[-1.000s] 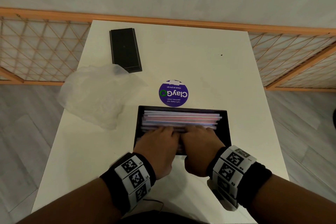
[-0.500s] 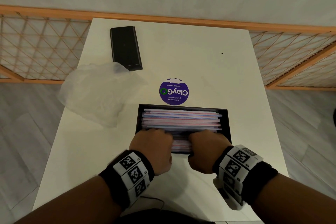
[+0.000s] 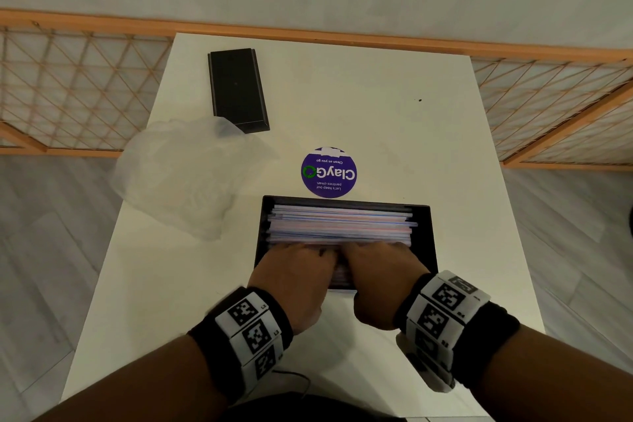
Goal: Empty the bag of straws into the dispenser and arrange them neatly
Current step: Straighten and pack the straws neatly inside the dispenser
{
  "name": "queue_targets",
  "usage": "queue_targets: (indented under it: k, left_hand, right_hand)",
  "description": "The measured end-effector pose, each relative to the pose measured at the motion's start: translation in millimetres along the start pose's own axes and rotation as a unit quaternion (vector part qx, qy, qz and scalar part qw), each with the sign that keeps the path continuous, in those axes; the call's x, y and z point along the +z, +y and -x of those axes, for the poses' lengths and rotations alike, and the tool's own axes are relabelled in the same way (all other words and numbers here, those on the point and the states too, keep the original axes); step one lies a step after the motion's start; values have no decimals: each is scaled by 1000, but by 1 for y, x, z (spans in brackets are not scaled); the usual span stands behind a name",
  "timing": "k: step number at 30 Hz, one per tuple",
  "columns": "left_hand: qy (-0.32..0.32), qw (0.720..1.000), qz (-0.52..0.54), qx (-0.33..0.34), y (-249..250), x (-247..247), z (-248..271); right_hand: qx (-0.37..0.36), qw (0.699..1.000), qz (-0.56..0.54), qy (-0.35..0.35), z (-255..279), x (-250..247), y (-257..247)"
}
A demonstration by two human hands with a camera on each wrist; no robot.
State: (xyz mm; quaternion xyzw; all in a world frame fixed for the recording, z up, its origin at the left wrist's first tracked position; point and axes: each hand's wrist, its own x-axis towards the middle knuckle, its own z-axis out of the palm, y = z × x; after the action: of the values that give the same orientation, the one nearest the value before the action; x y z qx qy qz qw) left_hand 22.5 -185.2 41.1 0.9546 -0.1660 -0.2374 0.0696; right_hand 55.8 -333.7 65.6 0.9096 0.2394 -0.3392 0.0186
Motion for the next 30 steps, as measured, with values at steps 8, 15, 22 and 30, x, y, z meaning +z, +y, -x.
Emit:
queue_targets:
  k: [8,15,22,30]
  left_hand:
    - [4,999,-34,-40,0,4,0]
    - [-3,999,-34,-36,-1,1,1]
    - [33,999,-11,-3,-1,1,2]
    - [17,999,-36,-25,-2,5,1]
  right_hand:
    - [32,999,31,-8,-3,7,3]
    - [21,999,40,25,1,6,7]
    - [11,999,-28,-23,1,7,0]
    - [9,1000,5,0,1,10,1]
